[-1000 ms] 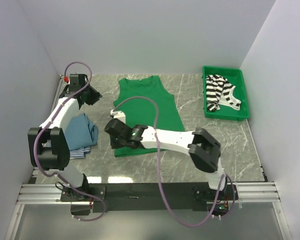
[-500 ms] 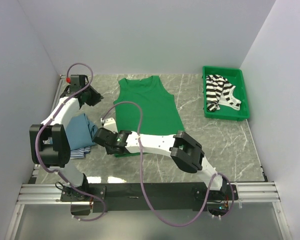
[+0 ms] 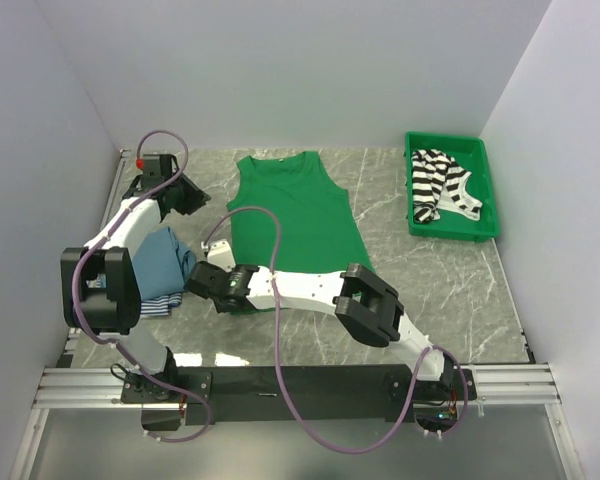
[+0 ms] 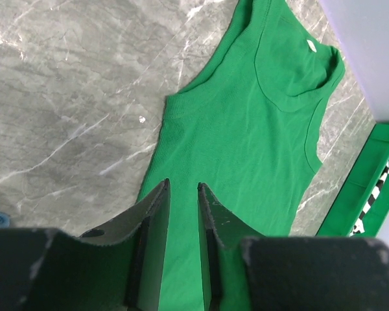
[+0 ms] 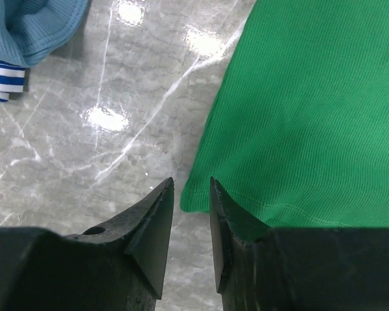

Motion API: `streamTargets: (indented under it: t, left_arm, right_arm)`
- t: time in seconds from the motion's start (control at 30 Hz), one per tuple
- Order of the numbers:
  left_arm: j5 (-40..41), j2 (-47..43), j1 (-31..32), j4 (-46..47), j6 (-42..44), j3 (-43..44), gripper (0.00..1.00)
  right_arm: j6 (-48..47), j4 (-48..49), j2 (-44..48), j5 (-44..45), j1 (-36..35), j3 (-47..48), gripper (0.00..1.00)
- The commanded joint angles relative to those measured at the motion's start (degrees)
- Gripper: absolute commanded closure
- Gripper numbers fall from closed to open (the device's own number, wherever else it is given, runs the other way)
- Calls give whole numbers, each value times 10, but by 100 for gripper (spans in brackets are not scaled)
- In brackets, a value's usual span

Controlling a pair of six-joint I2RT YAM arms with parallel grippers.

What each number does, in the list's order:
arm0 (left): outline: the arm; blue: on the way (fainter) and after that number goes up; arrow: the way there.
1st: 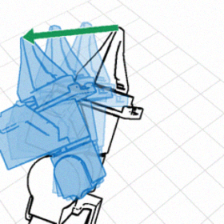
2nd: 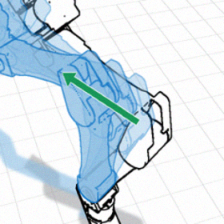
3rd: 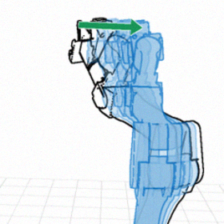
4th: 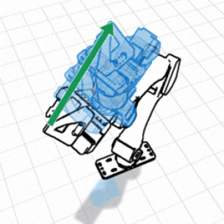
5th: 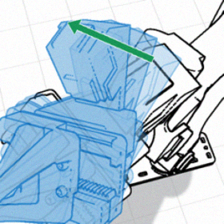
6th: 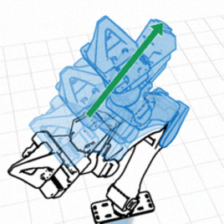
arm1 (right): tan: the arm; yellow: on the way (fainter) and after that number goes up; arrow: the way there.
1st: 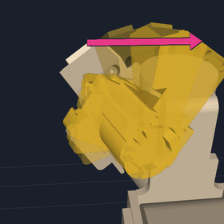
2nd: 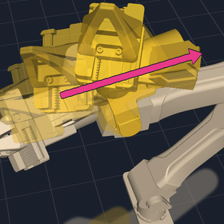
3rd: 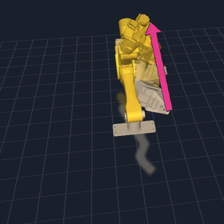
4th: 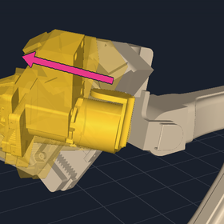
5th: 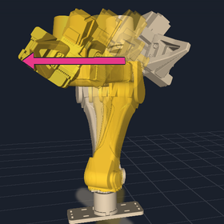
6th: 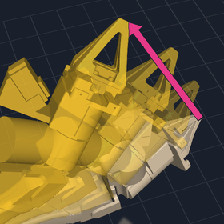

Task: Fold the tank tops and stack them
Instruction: Flatten the tank top out, then fold the tank top

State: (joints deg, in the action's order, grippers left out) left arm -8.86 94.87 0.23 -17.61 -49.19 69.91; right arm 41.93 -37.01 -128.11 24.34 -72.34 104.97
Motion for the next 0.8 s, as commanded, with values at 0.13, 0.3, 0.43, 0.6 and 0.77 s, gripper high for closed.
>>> streamTargets:
  t: [0.13, 0.3, 0.43, 0.6, 0.77]
  left_arm:
    - [-16, 15, -1, 35, -6, -14, 71]
    - [-16, 16, -1, 40, -7, -22, 72]
    - [-17, 10, -1, 49, -13, -42, 72]
    - [-26, -14, 3, 89, -31, -107, 71]
    - [-41, -33, 21, 156, -63, -183, 66]
  right_arm:
    - [4, 19, -19, -3, -7, 0, 64]
    - [3, 22, -33, -11, -8, -4, 65]
    - [3, 33, -28, -23, -8, -19, 91]
    - [-4, 80, 51, -53, -8, -135, 100]
    - [-12, 155, 174, -105, -7, -262, 100]
